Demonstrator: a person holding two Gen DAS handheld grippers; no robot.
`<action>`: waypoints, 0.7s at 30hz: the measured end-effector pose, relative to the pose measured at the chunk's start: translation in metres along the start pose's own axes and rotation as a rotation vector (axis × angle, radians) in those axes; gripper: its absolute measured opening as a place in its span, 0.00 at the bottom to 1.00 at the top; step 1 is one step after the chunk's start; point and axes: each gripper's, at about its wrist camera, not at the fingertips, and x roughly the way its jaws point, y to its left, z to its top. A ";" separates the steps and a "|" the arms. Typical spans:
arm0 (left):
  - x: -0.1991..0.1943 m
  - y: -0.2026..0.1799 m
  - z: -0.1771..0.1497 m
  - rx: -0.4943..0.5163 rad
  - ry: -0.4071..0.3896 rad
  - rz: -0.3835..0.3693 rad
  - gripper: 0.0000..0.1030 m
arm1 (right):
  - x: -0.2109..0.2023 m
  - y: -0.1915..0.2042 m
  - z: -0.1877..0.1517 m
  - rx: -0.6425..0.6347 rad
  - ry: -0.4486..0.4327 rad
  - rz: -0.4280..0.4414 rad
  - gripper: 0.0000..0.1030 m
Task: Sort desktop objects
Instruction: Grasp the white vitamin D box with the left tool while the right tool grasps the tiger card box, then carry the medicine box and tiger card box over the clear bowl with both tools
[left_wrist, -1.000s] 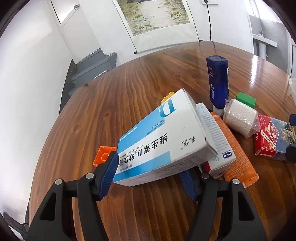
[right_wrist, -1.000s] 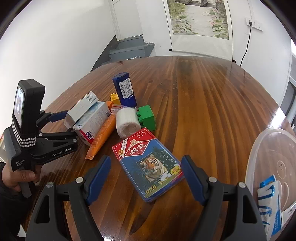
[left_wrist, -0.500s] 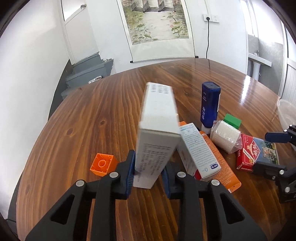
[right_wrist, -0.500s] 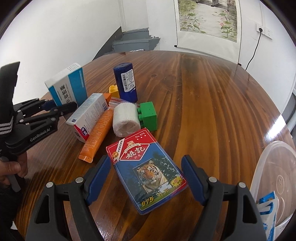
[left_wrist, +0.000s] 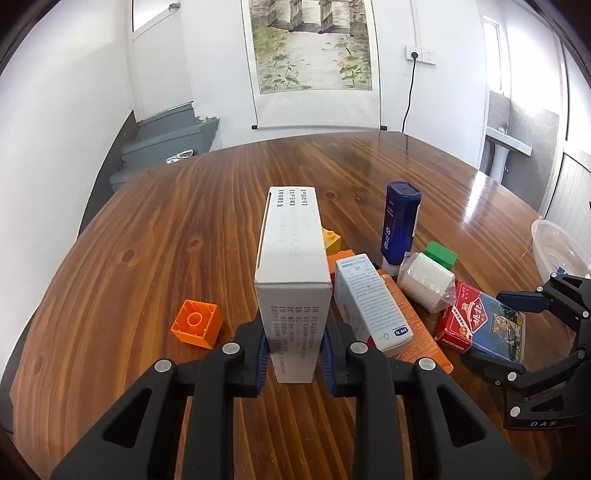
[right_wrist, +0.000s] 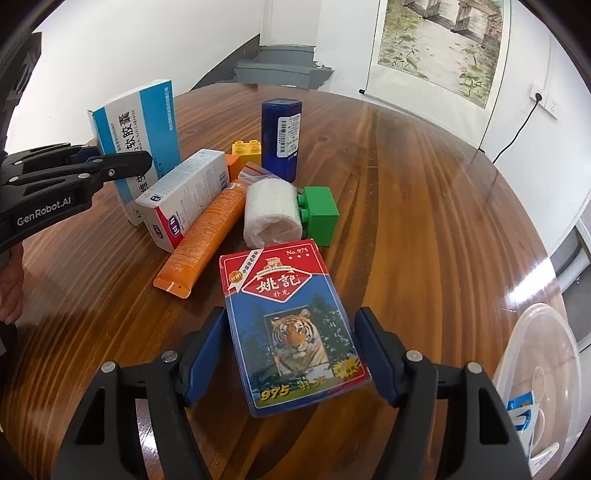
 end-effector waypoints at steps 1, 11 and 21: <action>0.002 0.000 0.000 -0.005 0.005 -0.002 0.25 | 0.000 0.002 0.000 -0.003 -0.001 -0.002 0.71; 0.011 0.003 -0.003 -0.049 0.017 -0.024 0.25 | -0.012 0.013 -0.006 0.003 -0.044 -0.044 0.71; -0.020 0.004 -0.001 -0.076 -0.083 -0.062 0.24 | -0.036 0.017 -0.013 0.042 -0.112 -0.111 0.71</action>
